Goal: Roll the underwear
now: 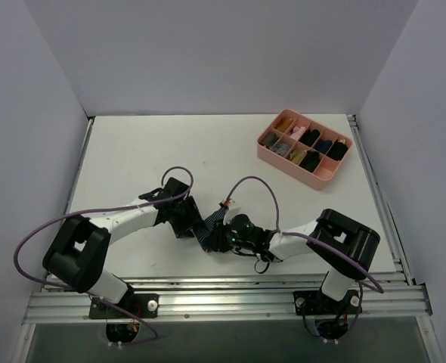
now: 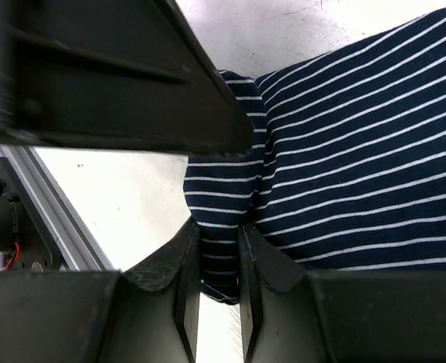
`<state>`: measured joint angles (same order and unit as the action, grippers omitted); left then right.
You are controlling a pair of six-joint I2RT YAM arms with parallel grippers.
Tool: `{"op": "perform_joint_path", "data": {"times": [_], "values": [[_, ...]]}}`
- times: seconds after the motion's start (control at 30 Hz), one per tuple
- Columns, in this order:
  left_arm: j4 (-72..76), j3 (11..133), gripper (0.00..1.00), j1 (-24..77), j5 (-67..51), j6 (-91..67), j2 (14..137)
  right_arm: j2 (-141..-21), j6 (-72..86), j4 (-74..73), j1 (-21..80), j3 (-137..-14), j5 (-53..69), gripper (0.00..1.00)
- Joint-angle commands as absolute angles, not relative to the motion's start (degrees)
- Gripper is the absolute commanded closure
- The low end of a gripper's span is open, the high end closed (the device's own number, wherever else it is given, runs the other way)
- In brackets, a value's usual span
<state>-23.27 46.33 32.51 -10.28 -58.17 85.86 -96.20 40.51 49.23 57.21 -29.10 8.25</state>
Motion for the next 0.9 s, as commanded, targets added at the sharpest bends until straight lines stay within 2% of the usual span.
{"op": "perform_joint_path", "data": {"times": [0.0, 0.13, 0.2, 0.23, 0.3, 0.33, 0.4, 0.43, 0.47, 0.67, 0.87], "values": [[-20.56, 46.23, 0.36, 33.48, -10.28, -57.83, 88.06, -100.81, 38.23, 31.64, 56.78, -26.54, 7.73, 1.00], [-21.70, 46.40, 0.39, 33.92, -9.06, -58.45, 89.56, -101.16, 37.79, 31.47, 56.69, -27.16, 8.26, 1.00], [-25.20, 47.37, 0.45, 33.75, -8.53, -58.45, 92.10, -100.81, 37.53, 30.94, 56.52, -27.42, 8.61, 1.00], [-27.05, 49.20, 0.57, 33.75, -8.26, -58.45, 93.33, -100.55, 36.75, 30.33, 56.60, -28.03, 8.79, 0.98], [-31.09, 51.14, 0.74, 33.75, -7.56, -58.01, 96.93, -99.23, 35.95, 27.09, 56.60, -28.91, 7.91, 0.93], [-32.16, 52.63, 0.83, 33.92, -7.38, -58.01, 97.73, -98.71, 35.34, 25.59, 56.69, -29.53, 7.21, 0.86], [-34.00, 53.61, 0.90, 34.19, -7.12, -58.01, 98.70, -96.34, 33.93, 20.42, 56.60, -31.63, 4.50, 0.78], [-34.71, 54.48, 0.95, 34.19, -6.95, -58.18, 98.88, -95.20, 33.06, 18.65, 56.69, -33.12, 3.18, 0.70], [-35.76, 55.01, 0.97, 34.19, -6.77, -58.36, 99.05, -92.40, 32.96, 15.41, 56.69, -33.83, 0.64, 0.67], [-45.43, 61.16, 0.98, 35.59, -3.96, -56.96, 102.91, -82.37, 30.85, 8.54, 58.97, -36.91, -8.60, 0.56], [-48.87, 63.02, 0.98, 37.18, -3.43, -57.30, 105.12, -82.70, 26.55, 5.98, 64.24, -42.36, -15.47, 0.50]]}}
